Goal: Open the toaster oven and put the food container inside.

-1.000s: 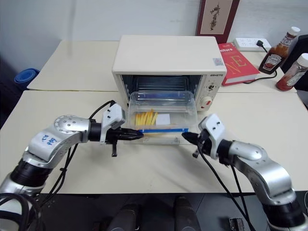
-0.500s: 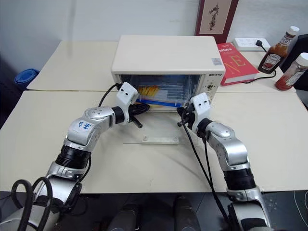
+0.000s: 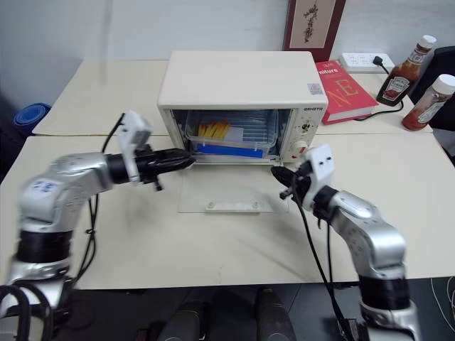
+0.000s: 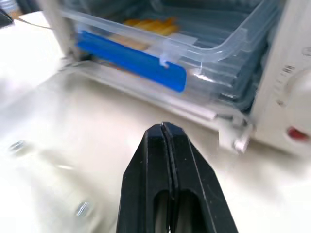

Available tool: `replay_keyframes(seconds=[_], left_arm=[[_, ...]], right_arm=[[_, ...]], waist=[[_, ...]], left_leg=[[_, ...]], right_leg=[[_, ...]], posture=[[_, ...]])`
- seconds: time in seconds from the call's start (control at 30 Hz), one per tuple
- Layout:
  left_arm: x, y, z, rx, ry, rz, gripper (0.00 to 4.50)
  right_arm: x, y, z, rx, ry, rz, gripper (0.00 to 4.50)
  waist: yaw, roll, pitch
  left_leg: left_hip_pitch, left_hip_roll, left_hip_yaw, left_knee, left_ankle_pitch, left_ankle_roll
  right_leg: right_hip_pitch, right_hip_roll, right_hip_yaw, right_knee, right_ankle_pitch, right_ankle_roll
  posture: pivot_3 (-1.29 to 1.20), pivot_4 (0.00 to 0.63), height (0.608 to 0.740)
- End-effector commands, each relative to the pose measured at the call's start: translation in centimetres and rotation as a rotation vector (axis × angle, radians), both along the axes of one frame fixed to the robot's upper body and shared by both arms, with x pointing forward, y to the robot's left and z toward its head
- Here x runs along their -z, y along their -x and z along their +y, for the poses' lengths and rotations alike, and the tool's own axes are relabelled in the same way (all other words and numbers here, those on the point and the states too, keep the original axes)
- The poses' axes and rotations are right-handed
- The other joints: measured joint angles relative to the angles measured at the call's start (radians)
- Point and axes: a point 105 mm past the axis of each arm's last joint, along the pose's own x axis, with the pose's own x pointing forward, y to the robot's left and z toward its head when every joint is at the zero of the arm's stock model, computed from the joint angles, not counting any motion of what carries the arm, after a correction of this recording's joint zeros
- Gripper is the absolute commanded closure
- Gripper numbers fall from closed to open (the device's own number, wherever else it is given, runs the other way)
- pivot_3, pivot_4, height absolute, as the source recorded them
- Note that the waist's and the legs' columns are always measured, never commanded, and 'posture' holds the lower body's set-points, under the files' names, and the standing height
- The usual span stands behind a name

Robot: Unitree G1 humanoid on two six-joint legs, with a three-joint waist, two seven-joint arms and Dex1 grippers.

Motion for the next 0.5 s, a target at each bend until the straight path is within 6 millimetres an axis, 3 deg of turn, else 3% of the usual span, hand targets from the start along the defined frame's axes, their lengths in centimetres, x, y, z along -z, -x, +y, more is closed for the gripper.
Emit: replay_keyframes(seconds=[0.03,0.17,0.27,0.5], left_arm=[[-1.8,4.6,1.7,0.191,-0.099,0.001,2.09],[-2.8,5.8,3.6,0.21,-0.196,0.014,0.84],[-3.3,6.0,4.4,0.212,-0.233,0.009,0.02],[-4.2,5.6,4.4,0.224,-0.307,-0.069,0.02]], right_arm=[[-0.4,4.0,-0.9,-0.109,0.022,0.049,4.5],[1.8,6.9,-1.4,-0.165,0.063,0.175,4.5],[3.6,7.0,-1.4,-0.132,0.089,0.204,4.5],[7.2,3.8,-0.5,0.002,0.079,0.212,4.5]], waist=[[0.0,0.0,0.0],[0.003,0.0,0.0],[0.001,-0.001,0.0],[-0.003,-0.001,0.0]], left_leg=[[0.002,0.0,0.0,-0.001,0.0,0.0],[0.005,0.0,0.0,-0.002,0.0,0.001],[0.005,0.0,0.0,-0.001,0.0,0.002],[0.004,0.001,0.0,-0.001,0.0,0.002]], right_leg=[[0.001,0.0,0.0,-0.003,-0.001,-0.001],[0.004,0.0,-0.001,-0.004,-0.002,-0.003],[0.005,0.001,0.0,-0.005,-0.002,-0.003],[0.002,0.002,0.0,-0.001,-0.003,-0.003]], posture=[[0.0,0.15,0.74],[0.0,0.15,0.74],[0.0,0.15,0.74],[0.0,0.15,0.74]])
